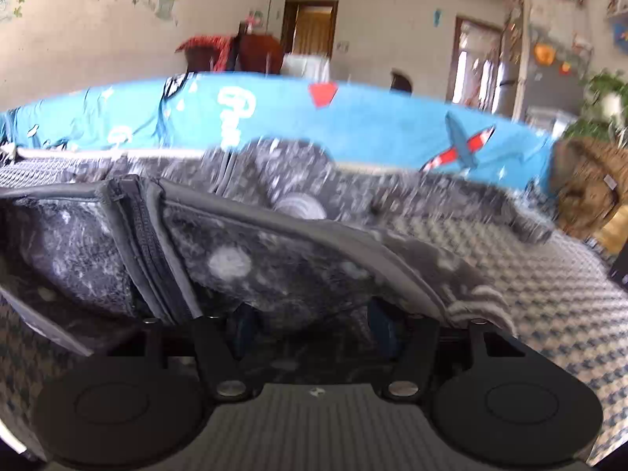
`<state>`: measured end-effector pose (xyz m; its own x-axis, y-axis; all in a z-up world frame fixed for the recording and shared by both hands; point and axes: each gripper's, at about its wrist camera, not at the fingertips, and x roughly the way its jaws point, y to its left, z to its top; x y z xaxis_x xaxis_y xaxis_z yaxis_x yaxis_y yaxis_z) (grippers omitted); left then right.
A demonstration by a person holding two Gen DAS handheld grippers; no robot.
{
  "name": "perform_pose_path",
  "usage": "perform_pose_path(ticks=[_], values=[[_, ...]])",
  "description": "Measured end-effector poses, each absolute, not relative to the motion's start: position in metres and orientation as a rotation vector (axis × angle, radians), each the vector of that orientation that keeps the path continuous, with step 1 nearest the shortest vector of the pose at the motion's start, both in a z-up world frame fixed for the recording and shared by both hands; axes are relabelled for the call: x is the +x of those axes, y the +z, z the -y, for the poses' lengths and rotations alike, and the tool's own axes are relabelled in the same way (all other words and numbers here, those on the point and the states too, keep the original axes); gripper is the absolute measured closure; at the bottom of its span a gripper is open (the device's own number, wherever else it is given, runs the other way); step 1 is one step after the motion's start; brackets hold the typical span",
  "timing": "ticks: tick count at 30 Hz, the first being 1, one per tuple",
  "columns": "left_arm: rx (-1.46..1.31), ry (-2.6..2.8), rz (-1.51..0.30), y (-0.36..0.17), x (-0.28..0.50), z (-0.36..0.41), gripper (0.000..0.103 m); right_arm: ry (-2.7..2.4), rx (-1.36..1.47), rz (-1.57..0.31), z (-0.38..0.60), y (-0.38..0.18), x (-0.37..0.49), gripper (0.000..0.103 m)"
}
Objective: Fold clothes
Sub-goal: 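Fold the hem up toward the collar with both grippers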
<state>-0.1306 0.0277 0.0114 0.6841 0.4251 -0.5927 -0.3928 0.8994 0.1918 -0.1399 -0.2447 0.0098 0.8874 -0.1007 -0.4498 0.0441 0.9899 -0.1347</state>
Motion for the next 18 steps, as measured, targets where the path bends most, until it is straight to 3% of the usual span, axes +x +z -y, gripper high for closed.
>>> perform_pose_path(ticks=[13,18], values=[[0.145,0.433,-0.725,0.012,-0.141,-0.022,0.000,-0.118,-0.190,-0.463,0.261,0.024,-0.152,0.041],[0.133,0.408,-0.799,0.000,-0.139,-0.022,0.000,-0.086,-0.109,-0.563,0.268,0.015,-0.146,0.039]])
